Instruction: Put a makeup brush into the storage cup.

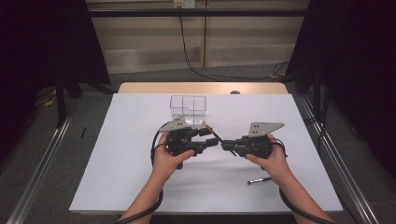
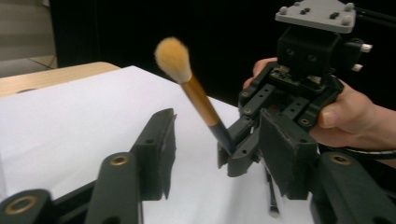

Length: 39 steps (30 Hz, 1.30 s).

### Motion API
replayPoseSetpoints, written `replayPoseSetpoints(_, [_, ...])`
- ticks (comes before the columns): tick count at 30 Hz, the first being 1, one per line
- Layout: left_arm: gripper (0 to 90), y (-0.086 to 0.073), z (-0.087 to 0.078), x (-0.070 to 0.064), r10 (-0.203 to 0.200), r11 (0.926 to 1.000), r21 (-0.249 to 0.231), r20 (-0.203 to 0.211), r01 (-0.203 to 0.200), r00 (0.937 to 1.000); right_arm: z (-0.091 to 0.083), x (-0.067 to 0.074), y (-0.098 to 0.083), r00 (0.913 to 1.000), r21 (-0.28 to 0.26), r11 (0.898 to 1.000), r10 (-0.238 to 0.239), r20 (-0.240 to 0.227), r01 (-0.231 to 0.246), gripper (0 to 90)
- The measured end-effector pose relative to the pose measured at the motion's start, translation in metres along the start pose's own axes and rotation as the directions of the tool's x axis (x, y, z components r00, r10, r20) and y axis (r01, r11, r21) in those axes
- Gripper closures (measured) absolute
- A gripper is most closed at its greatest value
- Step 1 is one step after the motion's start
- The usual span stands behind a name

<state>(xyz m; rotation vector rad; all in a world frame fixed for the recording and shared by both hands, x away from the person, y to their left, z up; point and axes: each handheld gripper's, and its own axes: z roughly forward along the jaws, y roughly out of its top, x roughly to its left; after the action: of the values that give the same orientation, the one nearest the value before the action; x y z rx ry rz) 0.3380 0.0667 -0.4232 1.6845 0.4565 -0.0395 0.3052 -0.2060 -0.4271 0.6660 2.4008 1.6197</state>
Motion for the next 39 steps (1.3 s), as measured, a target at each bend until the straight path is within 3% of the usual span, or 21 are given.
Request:
replayPoseSetpoints(5, [62.1, -0.003, 0.001, 0.001, -0.038, 0.9991, -0.020, -0.020, 0.038, 0.9991, 0.001, 0.001, 0.001, 1.0000, -0.006, 1.000, 0.003, 0.001, -0.003, 84.6])
replayPoseSetpoints(8, [65.6, -0.004, 0.002, 0.001, -0.046, 0.9981, -0.041, -0.011, 0.046, 0.9989, 0.002, 0.003, 0.002, 1.0000, -0.009, 1.000, 0.002, 0.006, -0.002, 84.6])
replayPoseSetpoints(18, [81.6, 0.001, 0.006, -0.004, -0.077, 0.9965, -0.031, 0.029, 0.078, 0.9966, 0.006, 0.006, 0.005, 0.9997, -0.003, 1.000, -0.005, 0.022, 0.005, 83.7])
replayPoseSetpoints(31, [83.3, 0.007, 0.009, -0.009, -0.044, 0.9989, -0.018, -0.002, 0.044, 0.9990, 0.013, 0.008, 0.004, 0.9991, -0.023, 0.999, 0.036, 0.020, -0.036, 84.3])
replayPoseSetpoints(39, [83.1, 0.008, 0.008, -0.009, -0.034, 0.9987, -0.039, -0.015, 0.033, 0.9993, 0.018, 0.009, 0.005, 0.9972, -0.054, 0.996, 0.073, 0.013, -0.072, 84.1])
